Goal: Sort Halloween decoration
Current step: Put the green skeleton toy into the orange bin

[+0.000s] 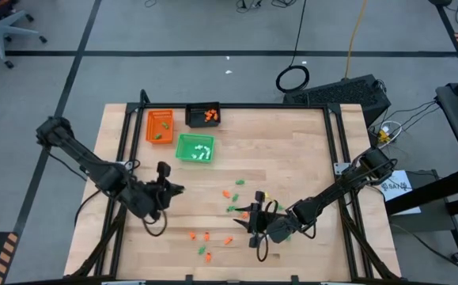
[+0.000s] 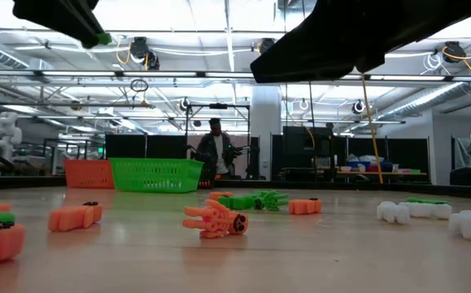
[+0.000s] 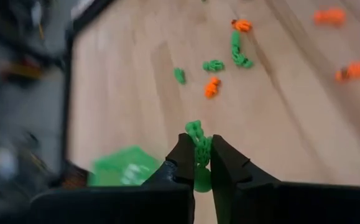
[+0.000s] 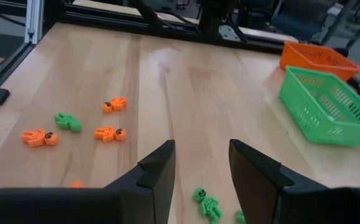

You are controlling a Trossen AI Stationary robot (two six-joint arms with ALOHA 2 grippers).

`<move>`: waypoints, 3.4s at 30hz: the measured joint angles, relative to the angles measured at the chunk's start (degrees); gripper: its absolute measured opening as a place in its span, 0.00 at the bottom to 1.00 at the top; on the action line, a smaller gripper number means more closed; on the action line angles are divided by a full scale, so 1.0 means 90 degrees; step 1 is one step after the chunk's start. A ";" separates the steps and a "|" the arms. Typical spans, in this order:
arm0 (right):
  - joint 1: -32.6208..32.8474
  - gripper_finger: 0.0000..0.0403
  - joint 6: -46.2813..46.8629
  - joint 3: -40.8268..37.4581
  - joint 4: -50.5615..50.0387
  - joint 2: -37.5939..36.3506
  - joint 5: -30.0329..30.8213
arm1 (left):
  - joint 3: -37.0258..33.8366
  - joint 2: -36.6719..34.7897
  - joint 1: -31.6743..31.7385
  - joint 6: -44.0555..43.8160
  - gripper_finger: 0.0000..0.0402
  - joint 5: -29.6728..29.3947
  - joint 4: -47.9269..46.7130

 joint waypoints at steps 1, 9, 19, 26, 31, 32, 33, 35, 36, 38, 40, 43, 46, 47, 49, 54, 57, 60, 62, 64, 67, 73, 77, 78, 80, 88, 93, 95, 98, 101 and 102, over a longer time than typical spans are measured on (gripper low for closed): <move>-0.0007 0.34 -0.0097 0.0000 0.0020 0.0000 0.0001 | 0.0000 -0.0058 0.0000 0.0424 0.04 -0.0063 -0.0006; -0.0213 0.34 -0.0578 0.0000 0.0029 0.0000 -0.0002 | 0.0000 -0.0262 0.0007 0.1942 0.04 -0.0905 -0.0353; -0.0432 0.34 -0.1045 0.0000 -0.0019 0.0000 -0.0004 | 0.0000 -0.0262 0.0007 0.1860 0.04 -0.1088 -0.0472; -0.0442 0.34 -0.1094 0.0000 -0.0017 0.0000 -0.0004 | 0.0000 -0.0262 0.0007 0.1399 0.07 -0.1088 -0.0455; -0.0444 0.34 -0.0982 0.0000 -0.0017 0.0000 -0.0004 | 0.0000 -0.0262 0.0007 0.0743 0.08 -0.1098 -0.0458; -0.0444 0.34 -0.0966 0.0000 -0.0017 0.0000 -0.0004 | 0.0000 -0.0262 0.0007 0.0628 0.08 -0.1099 -0.0458; -0.0444 0.34 -0.0959 0.0000 -0.0017 0.0000 -0.0004 | 0.0000 -0.0262 0.0007 0.0505 0.08 -0.1102 -0.0458; -0.0444 0.34 -0.0956 0.0000 -0.0017 0.0000 -0.0004 | 0.0000 -0.0262 0.0007 0.0179 0.08 -0.1105 -0.0458; -0.0444 0.34 -0.0956 0.0000 -0.0017 0.0000 -0.0004 | 0.0000 -0.0262 0.0007 -0.0027 0.08 -0.1107 -0.0458; -0.0444 0.34 -0.0896 0.0000 -0.0017 0.0000 -0.0004 | 0.0000 -0.0262 0.0007 -0.0568 0.08 -0.1107 -0.0458; -0.0444 0.34 -0.0862 0.0000 -0.0015 0.0000 -0.0004 | 0.0000 -0.0262 0.0007 -0.1176 0.08 -0.1107 -0.0456; -0.0444 0.34 -0.0861 0.0000 -0.0017 0.0000 -0.0004 | 0.0000 -0.0262 0.0007 -0.2069 0.08 -0.1110 -0.0455; -0.0444 0.34 -0.0879 0.0000 0.0027 0.0000 -0.0004 | 0.0000 -0.0262 0.0007 -0.2805 0.08 -0.1110 -0.0455; -0.0444 0.34 -0.0890 0.0000 0.0049 0.0000 -0.0004 | 0.0000 -0.0262 0.0007 -0.3050 0.08 -0.1110 -0.0455; -0.0452 0.34 -0.0918 0.0000 0.0078 0.0000 -0.0004 | 0.0000 -0.0262 0.0007 -0.3429 0.08 -0.1202 -0.0453; -0.0459 0.34 -0.0932 0.0000 0.0065 0.0000 -0.0004 | 0.0000 -0.0262 0.0008 -0.3950 0.08 -0.1704 -0.0453; -0.0423 0.34 -0.1003 0.0000 -0.0044 -0.0002 -0.0006 | 0.0000 -0.0262 0.0010 -0.3774 0.08 -0.2053 -0.0451; -0.0309 0.34 -0.1287 0.0000 -0.0083 -0.0019 -0.0004 | 0.0000 -0.0262 0.0012 -0.3201 0.08 -0.2517 -0.0451; -0.0253 0.34 -0.1520 0.0000 -0.0083 -0.0019 -0.0004 | 0.0000 -0.0262 0.0031 -0.2789 0.08 -0.2837 -0.0441; -0.0245 0.34 -0.1700 0.0000 -0.0097 -0.0019 0.0013 | 0.0000 -0.0262 0.0110 -0.2466 0.08 -0.3112 -0.0441; -0.0273 0.34 -0.1750 0.0000 -0.0127 -0.0022 0.0037 | 0.0000 -0.0262 0.0376 -0.2199 0.08 -0.3328 -0.0445; -0.0313 0.34 -0.1865 0.0000 -0.0116 -0.0030 0.0039 | 0.0000 -0.0363 0.1430 -0.2067 0.08 -0.3121 -0.0504; -0.0302 0.34 -0.1867 0.0000 -0.0119 -0.0143 0.0037 | 0.0000 -0.0510 0.2427 -0.1922 0.08 -0.2265 -0.0538; -0.0301 0.34 -0.1869 0.0000 -0.0150 -0.0167 0.0037 | 0.0000 -0.0544 0.2692 -0.1901 0.08 -0.2058 -0.0561; -0.0301 0.34 -0.1879 0.0000 -0.0199 -0.0193 0.0034 | 0.0005 -0.0583 0.3276 -0.1904 0.08 -0.1796 -0.0697; -0.0301 0.34 -0.1562 0.0000 -0.0528 -0.0216 0.0024 | 0.0005 -0.0525 0.5726 -0.2126 0.08 -0.0477 -0.1029; -0.0301 0.34 -0.1520 0.0000 -0.0556 -0.0216 0.0022 | 0.0005 -0.0204 0.6891 -0.2132 0.08 0.0671 -0.0977; -0.0301 0.34 -0.1524 0.0000 -0.0556 -0.0216 0.0020 | 0.0005 0.0005 0.7266 -0.2136 0.08 0.0815 -0.0938; -0.0301 0.34 -0.1510 0.0000 -0.0551 -0.0216 0.0020 | 0.0005 0.0393 0.7708 -0.2300 0.08 0.0857 -0.0936; -0.0301 0.34 -0.1442 0.0000 -0.0558 -0.0216 0.0006 | 0.0005 0.0844 0.8063 -0.2595 0.08 0.0897 -0.0955; -0.0301 0.34 -0.1402 0.0000 -0.0561 -0.0216 -0.0002 | 0.0005 0.1012 0.8153 -0.2631 0.08 0.0937 -0.0941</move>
